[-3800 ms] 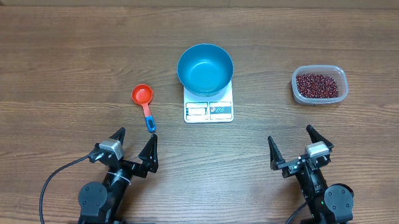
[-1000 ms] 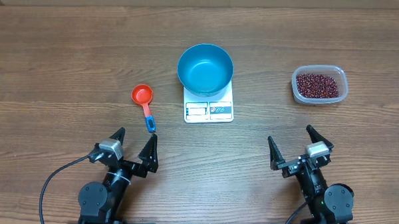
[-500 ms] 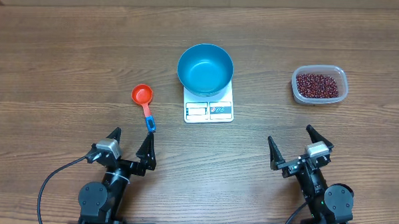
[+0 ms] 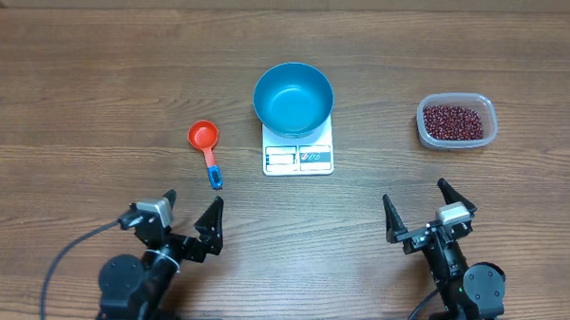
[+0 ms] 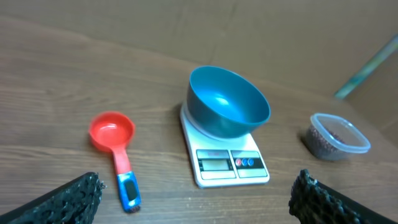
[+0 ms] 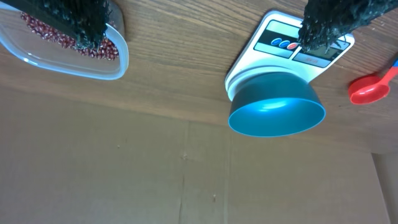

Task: Scoop item into bowl and weigh 150g on scale
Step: 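Reach the left gripper to the red scoop and grasp its blue handle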

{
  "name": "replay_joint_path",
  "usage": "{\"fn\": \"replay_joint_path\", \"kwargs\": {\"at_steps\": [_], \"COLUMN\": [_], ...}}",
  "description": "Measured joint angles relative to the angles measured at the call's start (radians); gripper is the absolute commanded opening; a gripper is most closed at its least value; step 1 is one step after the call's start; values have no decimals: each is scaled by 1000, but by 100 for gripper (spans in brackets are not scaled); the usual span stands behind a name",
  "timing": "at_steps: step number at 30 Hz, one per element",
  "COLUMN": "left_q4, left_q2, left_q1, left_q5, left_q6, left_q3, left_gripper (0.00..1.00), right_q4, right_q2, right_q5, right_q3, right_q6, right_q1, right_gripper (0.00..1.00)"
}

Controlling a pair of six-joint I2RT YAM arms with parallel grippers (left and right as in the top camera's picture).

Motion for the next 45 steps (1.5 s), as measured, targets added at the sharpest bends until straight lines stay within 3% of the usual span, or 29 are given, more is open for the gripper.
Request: {"fn": "replay_joint_path", "kwargs": {"at_steps": [12, 15, 32, 36, 45], "left_q4": [-267, -257, -54, -44, 2], "left_q2": [540, 653, 1086, 1160, 1345], "left_q1": [-2, -11, -21, -21, -61], "left_q5": [-124, -142, -103, -104, -205], "left_q6": [64, 68, 66, 49, -29], "left_q3": [455, 503, 521, 521, 523], "left_gripper": [100, 100, 100, 93, 91], "right_q4": [2, 2, 2, 2, 2], "right_q2": [0, 0, 0, 0, 0], "right_q5": [0, 0, 0, 0, 0], "right_q3": [0, 0, 0, 0, 0], "right_q6": [0, 0, 0, 1, 0], "right_q1": [0, 0, 0, 0, 0], "right_gripper": [100, 100, 100, 100, 100]}}
